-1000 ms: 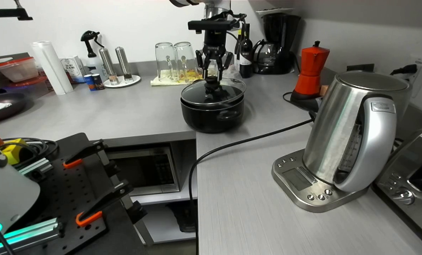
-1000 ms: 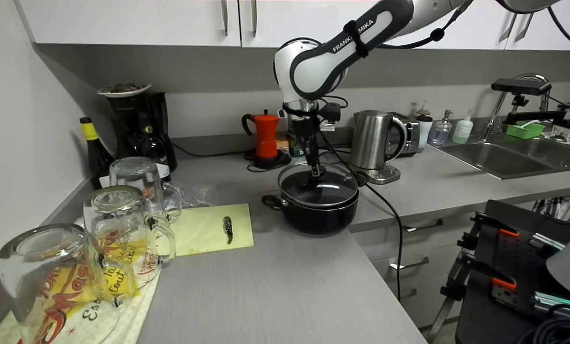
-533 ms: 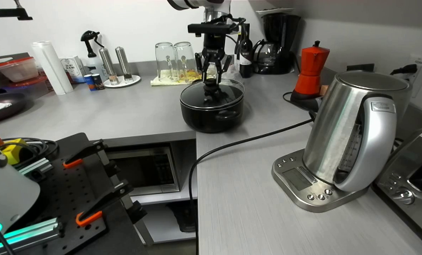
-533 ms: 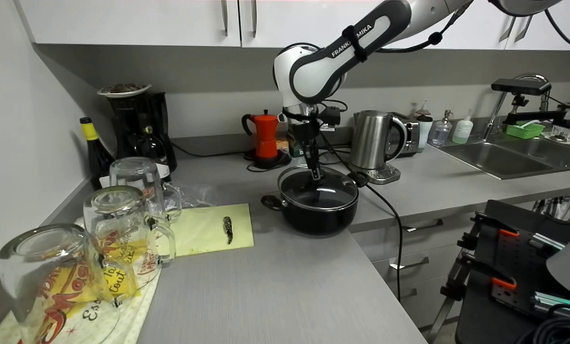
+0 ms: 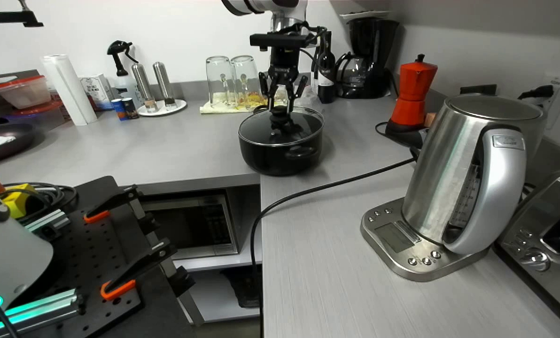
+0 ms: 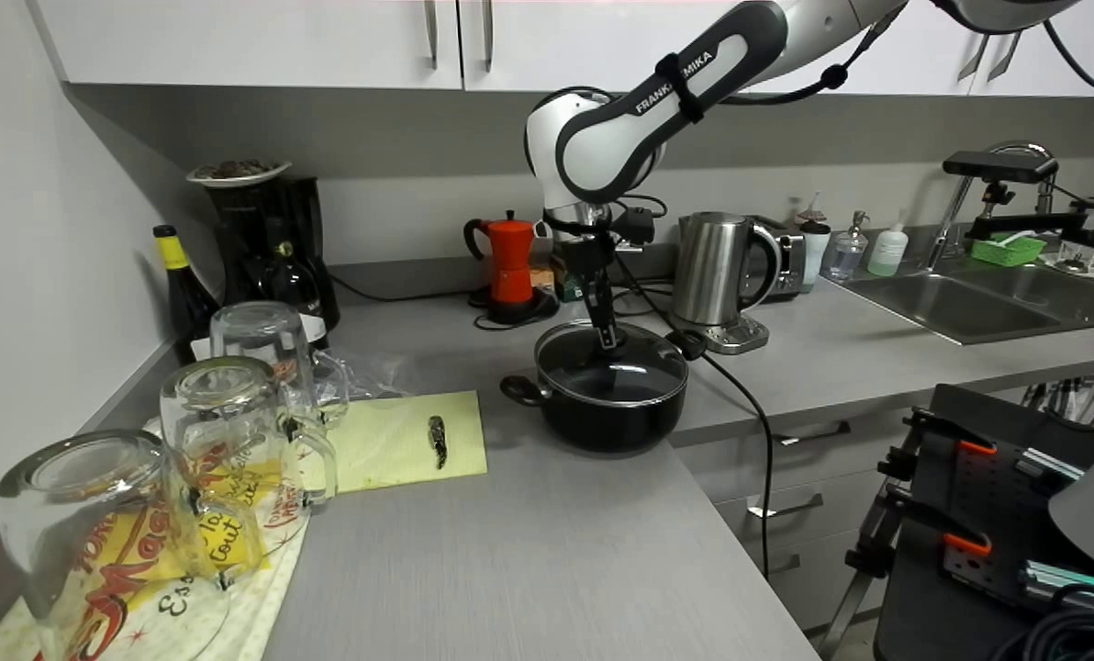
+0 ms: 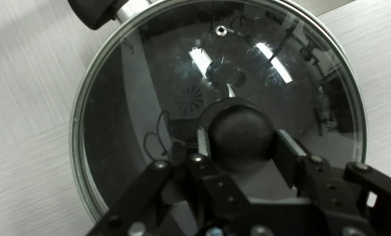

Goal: Put the lid on the pot

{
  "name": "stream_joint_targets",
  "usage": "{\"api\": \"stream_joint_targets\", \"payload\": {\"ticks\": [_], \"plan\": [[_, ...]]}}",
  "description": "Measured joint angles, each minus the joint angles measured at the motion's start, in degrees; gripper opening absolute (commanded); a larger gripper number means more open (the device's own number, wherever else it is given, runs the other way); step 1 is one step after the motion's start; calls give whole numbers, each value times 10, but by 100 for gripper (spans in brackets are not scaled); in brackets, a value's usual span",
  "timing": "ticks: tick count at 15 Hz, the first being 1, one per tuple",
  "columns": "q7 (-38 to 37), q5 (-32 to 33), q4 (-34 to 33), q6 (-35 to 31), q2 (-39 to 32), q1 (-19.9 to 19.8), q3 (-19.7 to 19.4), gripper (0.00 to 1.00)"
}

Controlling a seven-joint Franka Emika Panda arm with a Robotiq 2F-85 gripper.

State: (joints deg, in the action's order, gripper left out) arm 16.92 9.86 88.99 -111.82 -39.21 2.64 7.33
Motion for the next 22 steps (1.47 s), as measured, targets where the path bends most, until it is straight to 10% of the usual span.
{"api": "stream_joint_targets", "payload": {"ticks": [22], "plan": [[1,-1,-63,94,-41,6,0,26]]}}
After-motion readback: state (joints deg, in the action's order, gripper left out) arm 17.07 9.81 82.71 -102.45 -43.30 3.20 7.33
